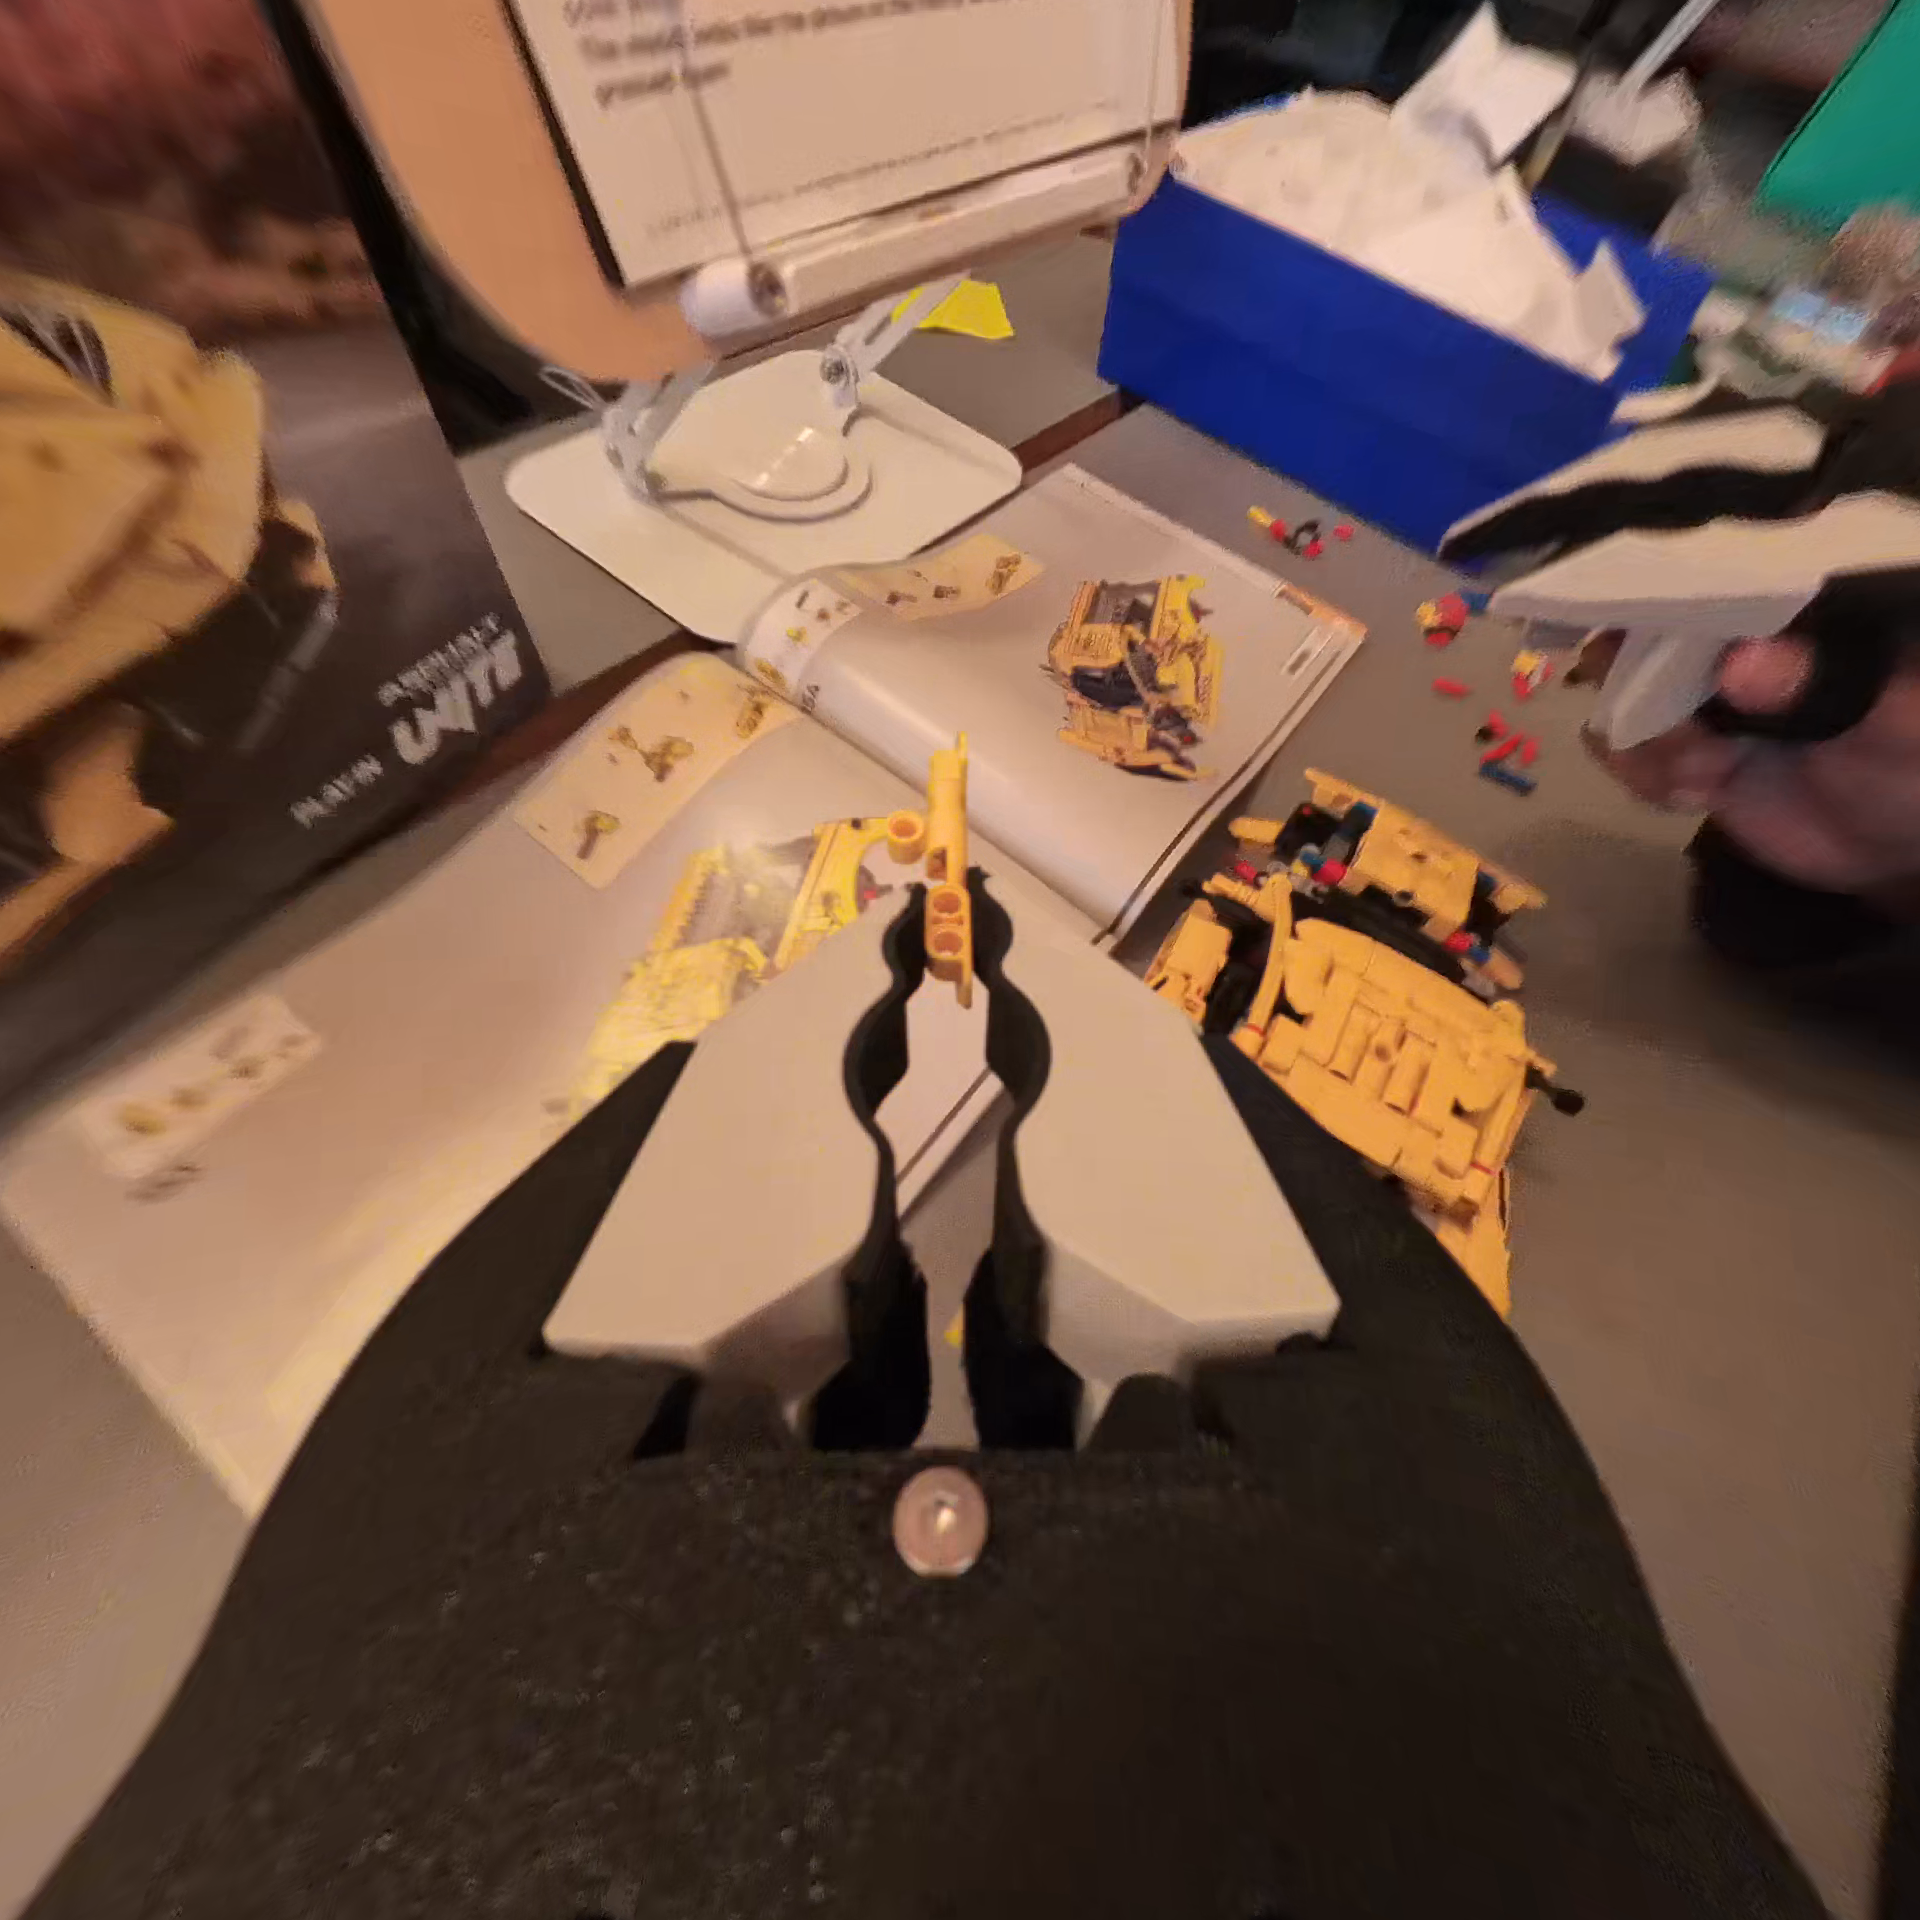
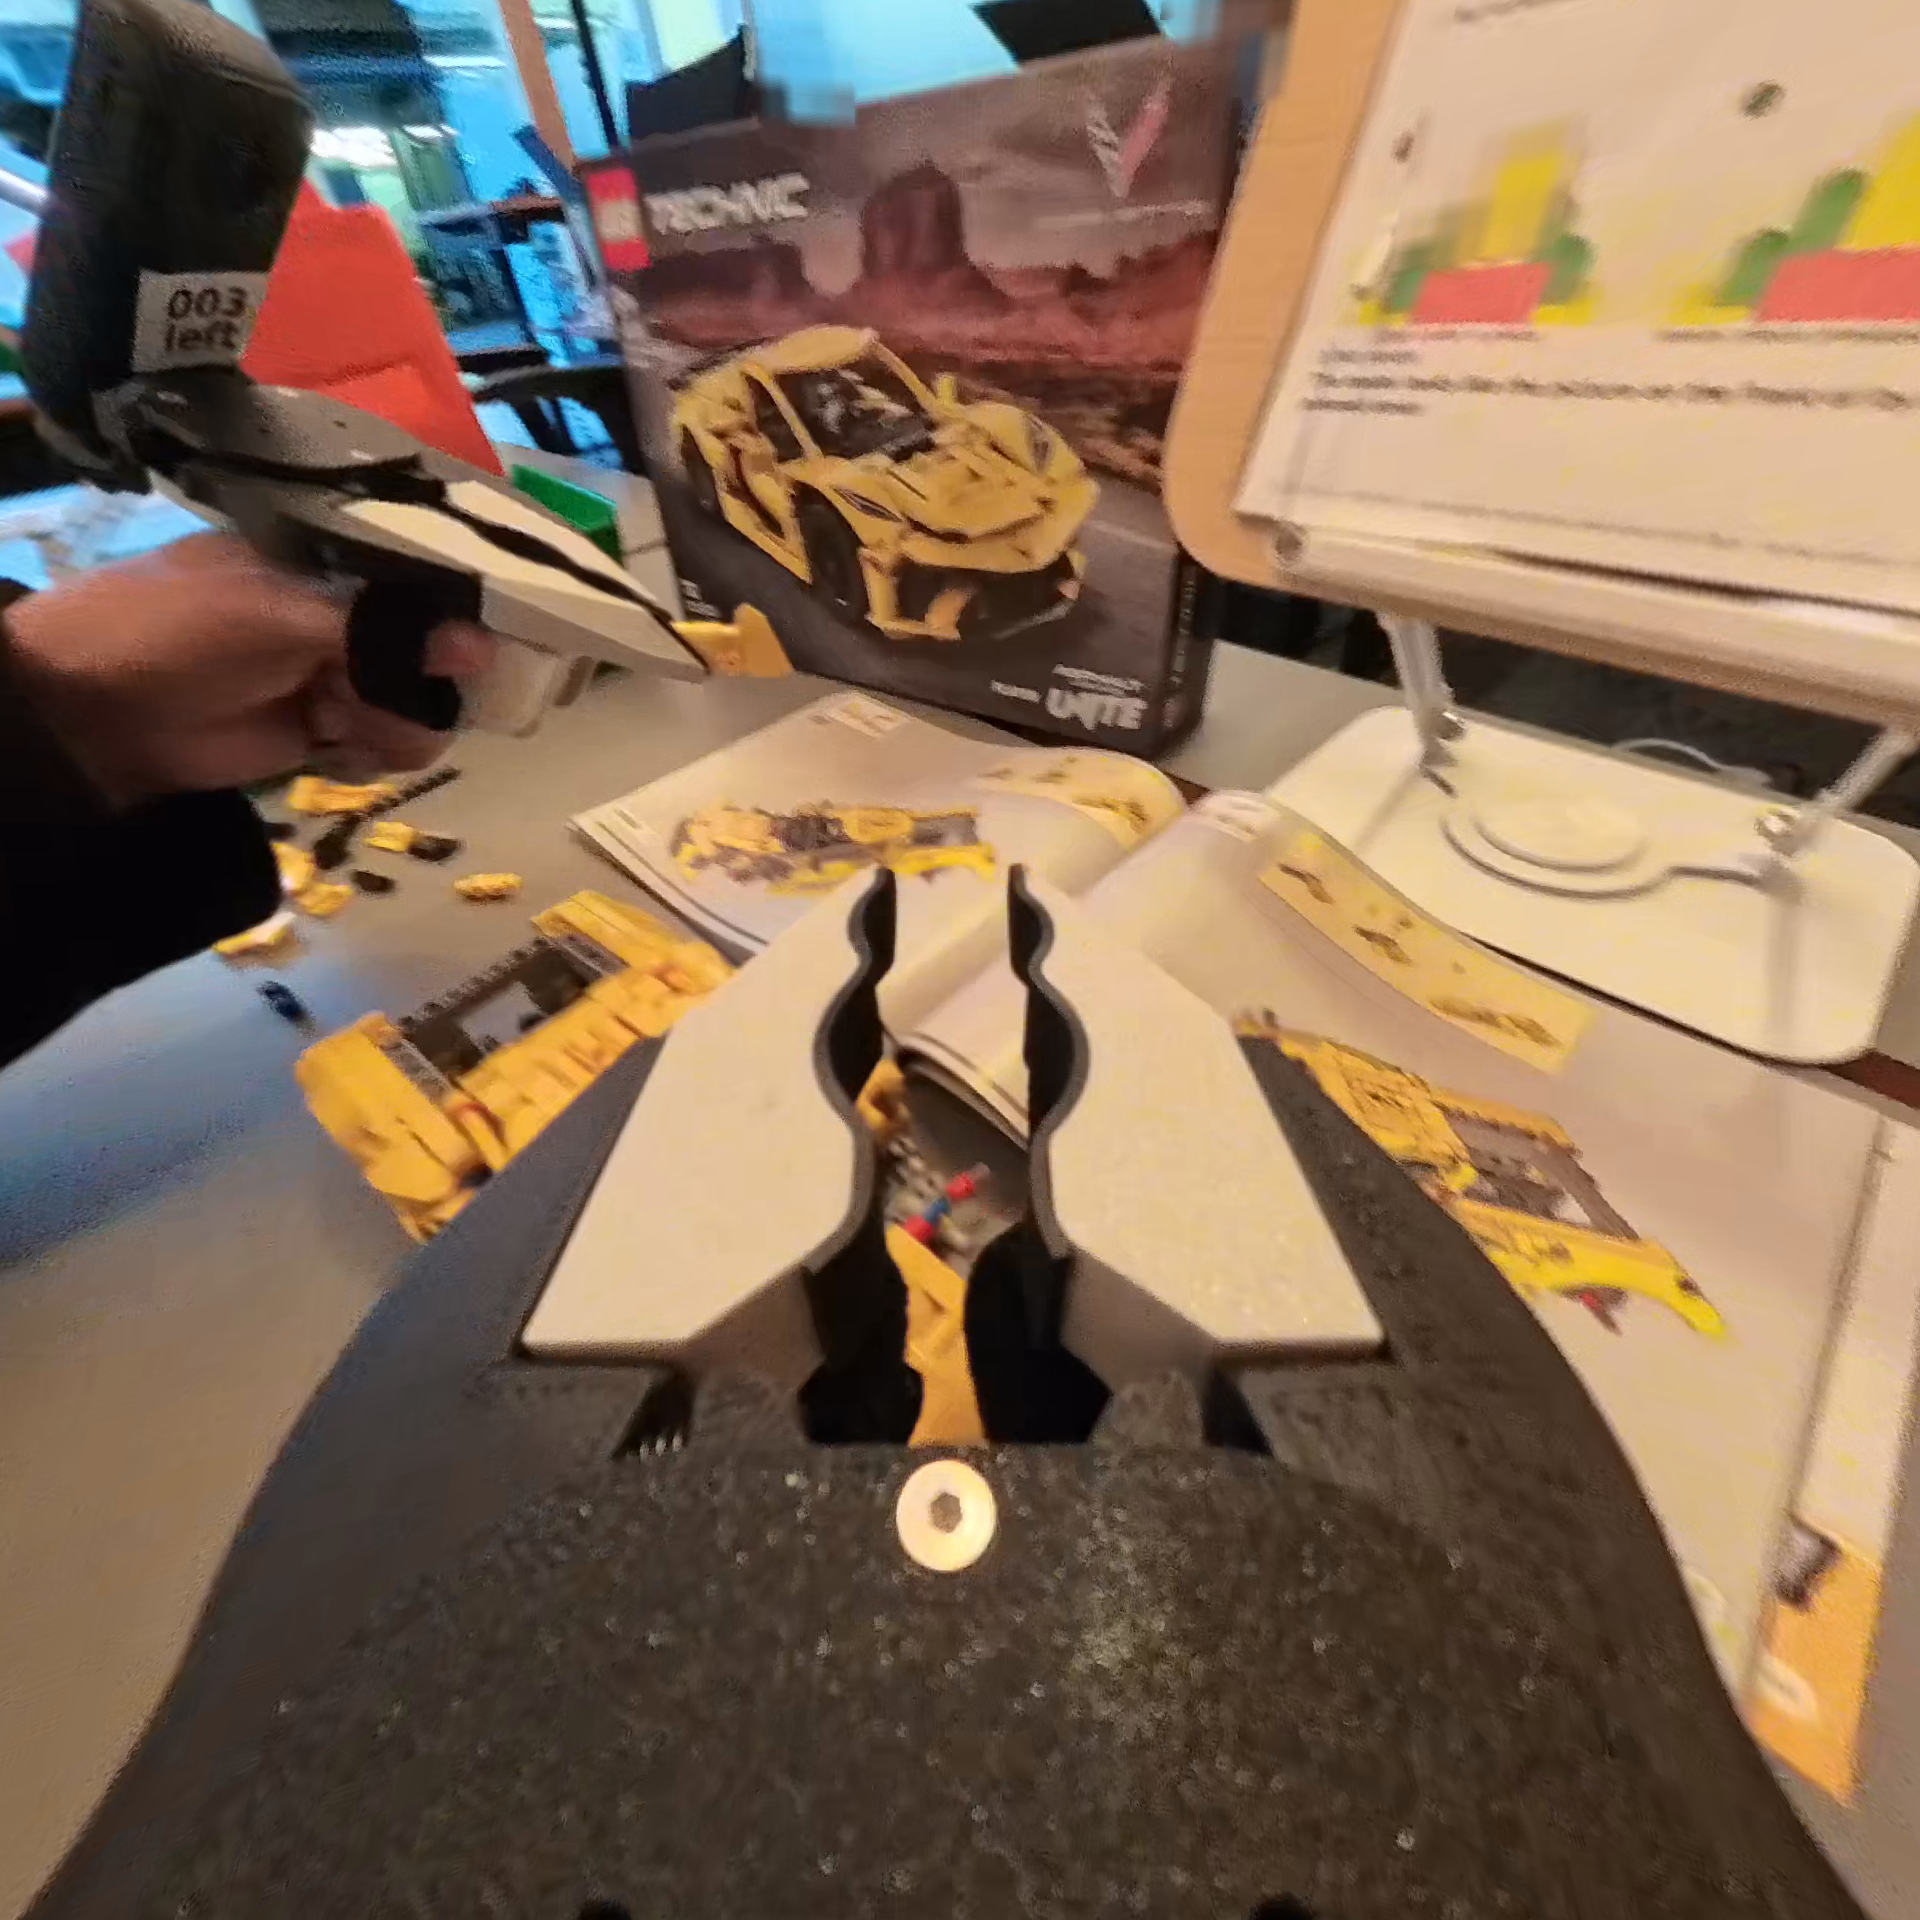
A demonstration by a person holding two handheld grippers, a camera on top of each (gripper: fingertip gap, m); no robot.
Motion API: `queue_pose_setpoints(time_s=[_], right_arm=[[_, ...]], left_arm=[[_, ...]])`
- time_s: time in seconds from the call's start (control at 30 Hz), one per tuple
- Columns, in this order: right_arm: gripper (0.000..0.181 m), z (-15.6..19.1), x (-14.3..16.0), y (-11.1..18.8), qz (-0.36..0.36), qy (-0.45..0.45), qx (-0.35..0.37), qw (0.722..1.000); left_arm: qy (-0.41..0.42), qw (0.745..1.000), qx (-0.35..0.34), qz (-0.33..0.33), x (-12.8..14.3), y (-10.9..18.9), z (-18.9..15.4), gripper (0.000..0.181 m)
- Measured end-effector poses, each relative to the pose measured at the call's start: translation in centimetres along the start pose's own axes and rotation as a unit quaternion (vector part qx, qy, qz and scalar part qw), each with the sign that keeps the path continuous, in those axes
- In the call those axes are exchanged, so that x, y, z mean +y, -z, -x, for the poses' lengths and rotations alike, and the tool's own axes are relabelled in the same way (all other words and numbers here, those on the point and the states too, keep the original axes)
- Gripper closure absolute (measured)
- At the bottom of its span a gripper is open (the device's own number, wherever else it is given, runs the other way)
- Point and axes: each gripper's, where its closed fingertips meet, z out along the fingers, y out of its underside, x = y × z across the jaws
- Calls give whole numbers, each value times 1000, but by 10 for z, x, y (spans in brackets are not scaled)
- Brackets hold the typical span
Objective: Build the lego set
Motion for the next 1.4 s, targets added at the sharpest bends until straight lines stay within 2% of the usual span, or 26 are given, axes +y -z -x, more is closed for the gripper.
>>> queue_pose_setpoints(time_s=[0.07,0.13,0.23,0.33,0.5,0.63,0.8,0.9,1.03,1.13,1.27,1.4], right_arm=[[167,-11,12,5,20,16,15,1000],[170,-16,12,7,14,12,20,1000],[170,-5,2,8,-1,12,0,1000],[172,0,7,5,8,39,5,999],[173,-3,22,-1,16,-56,-30,998],[174,-13,21,2,-5,-126,-43,991],[173,-19,31,-1,12,-143,-41,989],[173,-19,36,-3,21,-140,-42,989],[173,-23,43,-4,34,-137,-33,989],[173,-26,47,-5,41,-142,-30,989],[173,-28,49,-4,43,-152,-33,987],[173,-28,50,-5,42,-158,-36,986]], left_arm=[[47,998,39,3,15,-6,3,175],[92,994,58,0,24,-5,10,175],[151,984,92,-20,28,-1,15,175],[187,975,111,-36,31,1,19,175],[193,974,116,-32,41,-4,15,175],[209,966,144,-50,35,-5,6,175],[213,967,128,-59,37,-5,14,175],[151,985,66,-52,40,-5,25,175],[-4,998,-54,-22,50,-10,44,175],[-128,979,-156,-18,47,-4,64,174],[-210,939,-273,15,43,21,95,174],[-259,906,-336,19,39,34,108,175]])
